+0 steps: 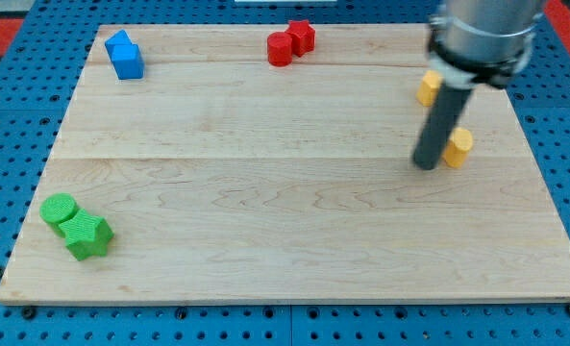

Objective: Move the hexagon into the heart

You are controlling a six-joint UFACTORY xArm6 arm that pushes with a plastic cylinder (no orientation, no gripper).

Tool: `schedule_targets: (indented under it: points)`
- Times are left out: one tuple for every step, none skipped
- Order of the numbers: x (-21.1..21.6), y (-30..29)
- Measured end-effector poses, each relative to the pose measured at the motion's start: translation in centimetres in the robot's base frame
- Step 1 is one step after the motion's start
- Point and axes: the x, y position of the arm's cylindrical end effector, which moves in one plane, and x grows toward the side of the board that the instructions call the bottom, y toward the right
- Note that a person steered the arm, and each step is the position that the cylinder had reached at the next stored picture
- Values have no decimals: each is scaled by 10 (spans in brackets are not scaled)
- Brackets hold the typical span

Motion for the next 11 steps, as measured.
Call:
schedule_targets:
  points:
    - [-47, -42]
    - [-142, -5]
    - [-171, 33]
    - [-126, 66]
    - [-78, 58]
    - [-117, 68]
    - [-150, 124]
    - [-83, 198]
    - [-56, 148]
    - [-83, 120]
    - [-87, 71]
